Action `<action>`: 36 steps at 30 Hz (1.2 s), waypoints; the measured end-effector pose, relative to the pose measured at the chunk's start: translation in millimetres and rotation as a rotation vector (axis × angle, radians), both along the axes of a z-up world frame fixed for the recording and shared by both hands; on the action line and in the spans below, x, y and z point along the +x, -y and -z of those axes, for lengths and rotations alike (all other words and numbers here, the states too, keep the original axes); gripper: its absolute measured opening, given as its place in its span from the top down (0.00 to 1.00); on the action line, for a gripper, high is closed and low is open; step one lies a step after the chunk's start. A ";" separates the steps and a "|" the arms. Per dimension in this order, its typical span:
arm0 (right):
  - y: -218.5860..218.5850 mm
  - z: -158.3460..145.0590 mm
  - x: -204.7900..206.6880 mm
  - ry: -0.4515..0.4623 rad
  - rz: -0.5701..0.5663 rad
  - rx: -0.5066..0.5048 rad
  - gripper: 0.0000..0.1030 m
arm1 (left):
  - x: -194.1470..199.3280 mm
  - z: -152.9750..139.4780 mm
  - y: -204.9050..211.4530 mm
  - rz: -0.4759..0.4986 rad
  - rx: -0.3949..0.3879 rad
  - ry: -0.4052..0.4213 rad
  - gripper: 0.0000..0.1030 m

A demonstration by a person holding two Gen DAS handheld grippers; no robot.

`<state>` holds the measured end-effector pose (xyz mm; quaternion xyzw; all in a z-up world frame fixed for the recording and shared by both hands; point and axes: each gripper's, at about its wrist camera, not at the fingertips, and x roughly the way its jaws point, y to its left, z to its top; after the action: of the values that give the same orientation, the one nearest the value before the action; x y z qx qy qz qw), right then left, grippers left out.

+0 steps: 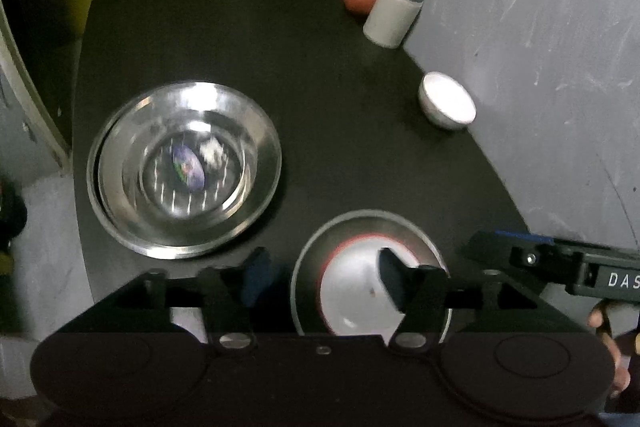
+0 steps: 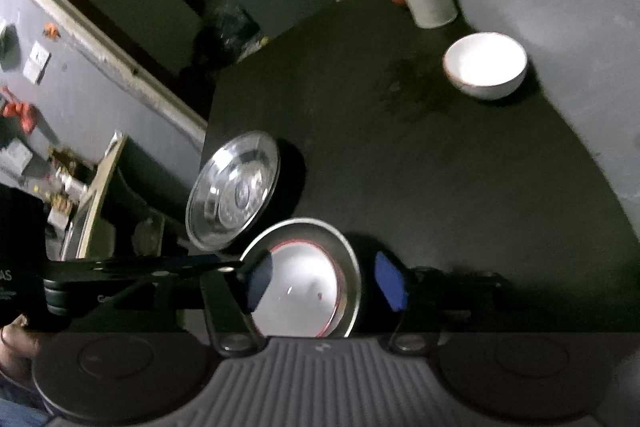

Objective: Organize plates and bowls
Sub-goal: 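Move both grippers to the second white bowl near the thermos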

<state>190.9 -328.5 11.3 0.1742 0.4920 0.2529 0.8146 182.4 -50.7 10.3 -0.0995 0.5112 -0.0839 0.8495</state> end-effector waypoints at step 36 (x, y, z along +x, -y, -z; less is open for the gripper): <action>59.9 55.5 45.1 0.071 0.641 -0.027 0.01 | 210.8 29.9 134.6 0.462 0.308 0.189 0.01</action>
<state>236.0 -388.4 -44.2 0.3004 0.3868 -0.0170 0.8717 393.2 -185.3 -19.6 0.1581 0.4457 -0.2056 0.8568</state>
